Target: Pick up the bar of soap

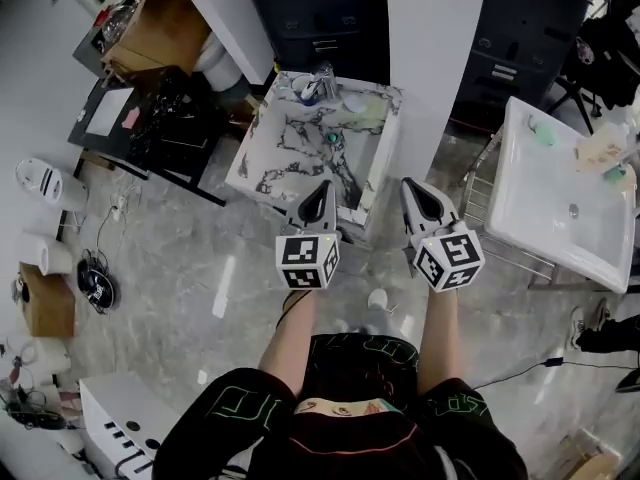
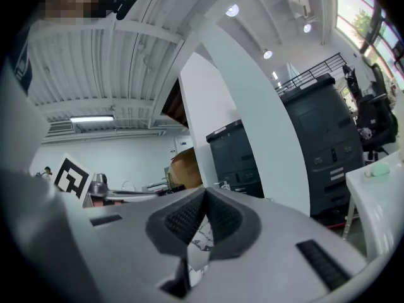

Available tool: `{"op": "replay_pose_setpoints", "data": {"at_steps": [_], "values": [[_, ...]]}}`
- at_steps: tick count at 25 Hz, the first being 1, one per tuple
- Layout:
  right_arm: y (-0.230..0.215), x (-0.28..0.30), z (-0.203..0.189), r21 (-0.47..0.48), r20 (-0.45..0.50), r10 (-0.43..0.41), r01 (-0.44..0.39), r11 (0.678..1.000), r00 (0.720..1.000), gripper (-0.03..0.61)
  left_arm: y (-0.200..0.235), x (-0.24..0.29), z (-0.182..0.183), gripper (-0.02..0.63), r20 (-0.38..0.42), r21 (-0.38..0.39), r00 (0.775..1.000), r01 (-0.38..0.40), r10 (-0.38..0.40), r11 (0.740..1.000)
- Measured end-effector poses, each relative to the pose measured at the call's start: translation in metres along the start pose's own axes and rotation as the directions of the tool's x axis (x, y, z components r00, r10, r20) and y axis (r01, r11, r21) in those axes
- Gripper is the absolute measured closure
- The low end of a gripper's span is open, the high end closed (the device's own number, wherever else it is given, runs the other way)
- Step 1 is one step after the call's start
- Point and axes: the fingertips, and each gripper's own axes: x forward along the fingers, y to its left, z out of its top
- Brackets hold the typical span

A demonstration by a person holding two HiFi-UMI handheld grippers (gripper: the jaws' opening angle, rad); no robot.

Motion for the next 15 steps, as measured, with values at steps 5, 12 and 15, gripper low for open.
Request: {"op": "replay_pose_setpoints", "data": {"at_steps": [5,12,15], "values": [[-0.007,0.007,-0.009,-0.024,-0.028,0.015,-0.016,1.0,0.999,0.574,-0.001,0.023,-0.006,0.604,-0.015,-0.016,1.0,-0.001,0.001,1.0],[-0.014,0.024,-0.01,-0.055,-0.061,0.019,-0.022,0.998,0.998,0.574,-0.007,0.043,-0.009,0.604,-0.002,-0.042,1.0,0.023,-0.023,0.999],[-0.016,0.038,-0.01,-0.068,-0.076,0.02,-0.025,0.997,0.997,0.574,0.006,0.05,-0.011,0.604,0.001,-0.064,1.0,0.019,-0.019,0.998]]}}
